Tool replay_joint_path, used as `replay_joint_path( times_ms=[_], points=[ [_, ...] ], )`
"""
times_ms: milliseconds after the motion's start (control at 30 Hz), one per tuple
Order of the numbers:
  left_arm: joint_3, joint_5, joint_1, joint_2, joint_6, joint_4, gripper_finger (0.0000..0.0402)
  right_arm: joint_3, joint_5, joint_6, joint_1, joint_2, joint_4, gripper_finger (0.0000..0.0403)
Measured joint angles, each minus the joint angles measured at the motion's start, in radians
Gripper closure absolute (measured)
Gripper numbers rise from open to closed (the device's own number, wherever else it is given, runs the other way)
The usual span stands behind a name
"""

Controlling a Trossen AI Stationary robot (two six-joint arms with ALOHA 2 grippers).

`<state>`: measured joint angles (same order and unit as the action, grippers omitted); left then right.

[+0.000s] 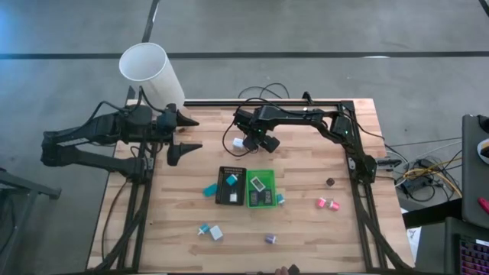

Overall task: Pick & Place Office items
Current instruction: Put the white timer into the green bin

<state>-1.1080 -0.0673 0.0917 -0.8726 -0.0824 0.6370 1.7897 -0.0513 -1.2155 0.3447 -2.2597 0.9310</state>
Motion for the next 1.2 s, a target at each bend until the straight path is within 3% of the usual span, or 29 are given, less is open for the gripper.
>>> replay_joint_path(
  times_ms=[900,1200],
  points=[
    [0.000,0.007,0.000,0.000,-0.030,0.000,0.0019,0.000,0.000,0.015,0.000,0.000,-0.004,0.0176],
    [0.000,0.008,0.000,0.000,-0.030,0.000,0.0019,0.000,0.000,0.019,0.000,0.000,-0.023,0.0215]
  ],
)
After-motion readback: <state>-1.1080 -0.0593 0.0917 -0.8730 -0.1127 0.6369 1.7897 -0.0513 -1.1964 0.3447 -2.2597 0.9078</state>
